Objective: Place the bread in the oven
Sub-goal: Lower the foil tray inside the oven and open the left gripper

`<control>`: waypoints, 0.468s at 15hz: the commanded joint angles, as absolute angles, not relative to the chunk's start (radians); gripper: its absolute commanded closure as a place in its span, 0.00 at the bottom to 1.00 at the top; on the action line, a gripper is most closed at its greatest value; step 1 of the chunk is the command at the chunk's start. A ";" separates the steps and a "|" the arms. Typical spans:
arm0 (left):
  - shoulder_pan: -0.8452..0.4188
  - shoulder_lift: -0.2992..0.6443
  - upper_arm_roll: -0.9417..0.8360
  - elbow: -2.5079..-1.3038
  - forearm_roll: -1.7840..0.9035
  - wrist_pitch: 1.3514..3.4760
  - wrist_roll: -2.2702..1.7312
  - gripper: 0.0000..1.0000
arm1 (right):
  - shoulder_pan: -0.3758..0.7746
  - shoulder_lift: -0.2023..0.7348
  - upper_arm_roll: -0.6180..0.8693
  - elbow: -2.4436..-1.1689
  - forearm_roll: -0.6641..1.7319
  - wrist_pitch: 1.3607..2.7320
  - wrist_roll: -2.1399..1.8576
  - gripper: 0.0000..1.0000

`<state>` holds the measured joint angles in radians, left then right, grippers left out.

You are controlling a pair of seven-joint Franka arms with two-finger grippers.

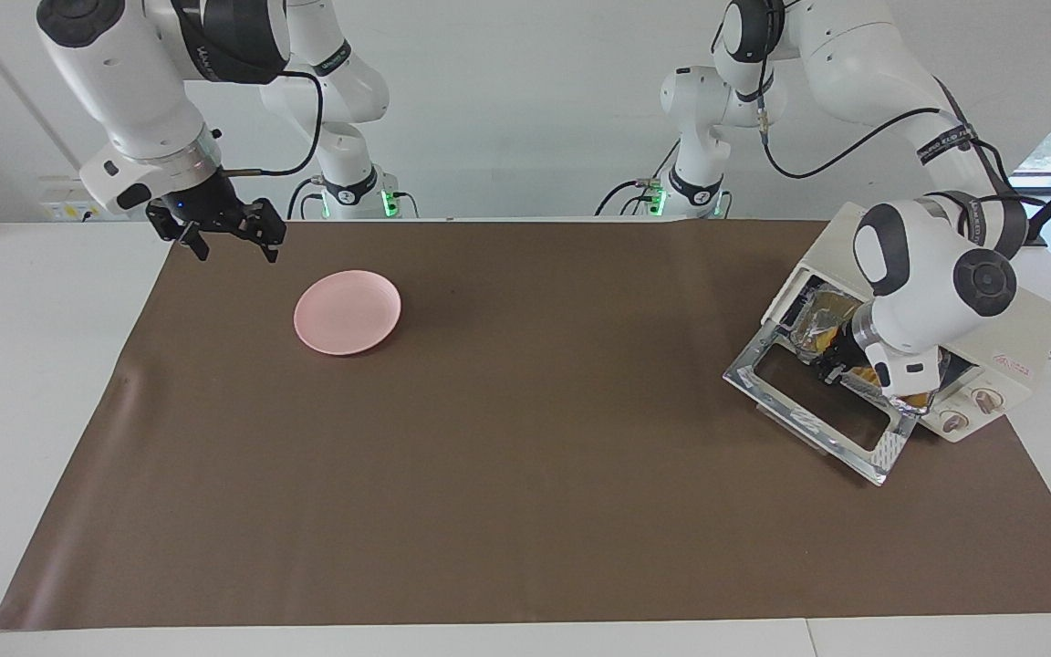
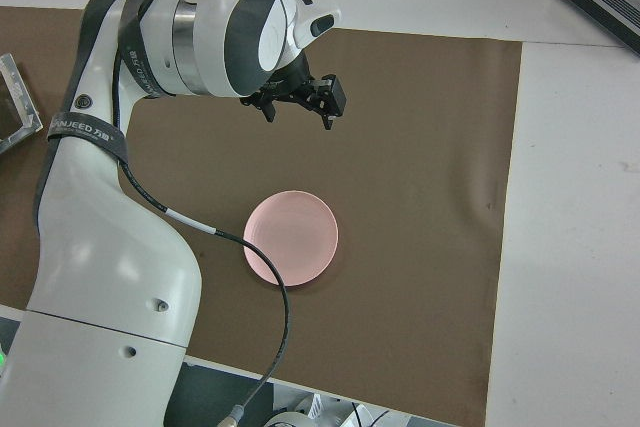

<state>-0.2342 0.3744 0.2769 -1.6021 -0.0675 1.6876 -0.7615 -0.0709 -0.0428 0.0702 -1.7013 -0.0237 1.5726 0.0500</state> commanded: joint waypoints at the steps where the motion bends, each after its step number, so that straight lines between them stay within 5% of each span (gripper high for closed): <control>1: -0.222 0.307 0.276 -1.693 -0.081 1.700 -0.720 1.00 | -0.075 -0.064 0.074 -1.727 -0.035 1.588 0.032 0.00; 7: -0.221 0.295 0.276 -1.729 -0.075 1.732 -0.680 1.00 | -0.075 -0.064 0.074 -1.727 -0.035 1.588 0.032 0.00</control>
<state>-0.2187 0.3304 0.2767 -1.6770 -0.0675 1.6964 -0.6972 -0.0709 -0.0428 0.0702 -1.7013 -0.0237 1.5726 0.0500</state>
